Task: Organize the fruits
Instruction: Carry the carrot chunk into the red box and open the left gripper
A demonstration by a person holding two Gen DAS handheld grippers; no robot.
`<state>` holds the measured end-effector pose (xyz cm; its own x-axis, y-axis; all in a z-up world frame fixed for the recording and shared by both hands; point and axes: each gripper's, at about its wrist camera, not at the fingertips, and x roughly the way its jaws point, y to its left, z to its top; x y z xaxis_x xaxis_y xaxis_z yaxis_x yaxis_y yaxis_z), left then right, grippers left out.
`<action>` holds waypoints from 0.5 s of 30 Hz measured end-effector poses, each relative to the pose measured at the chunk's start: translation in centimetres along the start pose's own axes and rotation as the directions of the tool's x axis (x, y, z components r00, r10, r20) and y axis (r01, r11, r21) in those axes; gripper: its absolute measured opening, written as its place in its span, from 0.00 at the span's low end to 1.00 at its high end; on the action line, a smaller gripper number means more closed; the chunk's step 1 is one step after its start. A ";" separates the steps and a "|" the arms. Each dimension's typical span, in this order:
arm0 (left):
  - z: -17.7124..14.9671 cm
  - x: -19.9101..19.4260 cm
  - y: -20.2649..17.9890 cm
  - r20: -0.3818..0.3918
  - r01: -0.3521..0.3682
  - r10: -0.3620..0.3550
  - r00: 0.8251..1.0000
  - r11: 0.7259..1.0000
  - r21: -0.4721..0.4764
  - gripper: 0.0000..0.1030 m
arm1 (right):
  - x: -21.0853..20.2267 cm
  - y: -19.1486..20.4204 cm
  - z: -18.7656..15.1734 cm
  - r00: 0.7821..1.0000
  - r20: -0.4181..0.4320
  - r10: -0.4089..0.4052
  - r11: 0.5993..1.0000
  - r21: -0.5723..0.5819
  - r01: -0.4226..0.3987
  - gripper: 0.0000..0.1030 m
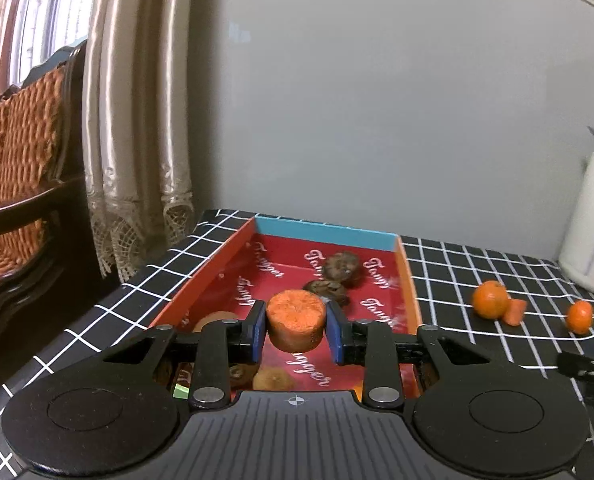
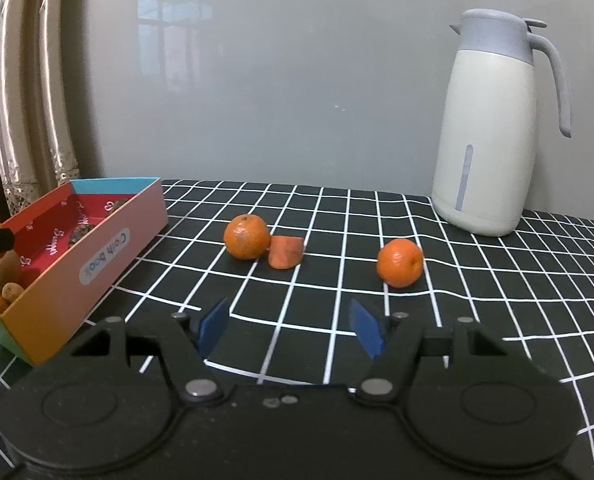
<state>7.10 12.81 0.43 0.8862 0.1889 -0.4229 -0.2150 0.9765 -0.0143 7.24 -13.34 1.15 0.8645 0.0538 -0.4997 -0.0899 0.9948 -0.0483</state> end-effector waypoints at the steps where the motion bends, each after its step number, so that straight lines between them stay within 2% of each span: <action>1: 0.0 0.2 0.0 -0.001 -0.001 0.001 1.000 1.000 0.000 0.30 | 0.0 -0.1 0.0 1.000 0.000 -0.003 1.000 0.000 0.003 0.64; 15: 0.3 1.5 -0.8 0.017 -0.005 0.006 1.000 1.000 -0.014 0.31 | -0.2 -1.7 -0.4 1.000 -0.009 -0.027 1.000 0.005 0.027 0.64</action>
<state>8.70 12.30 0.09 0.8918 0.1962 -0.4076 -0.2253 0.9740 -0.0243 7.07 -15.07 0.98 0.8620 0.0261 -0.5062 -0.0639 0.9963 -0.0574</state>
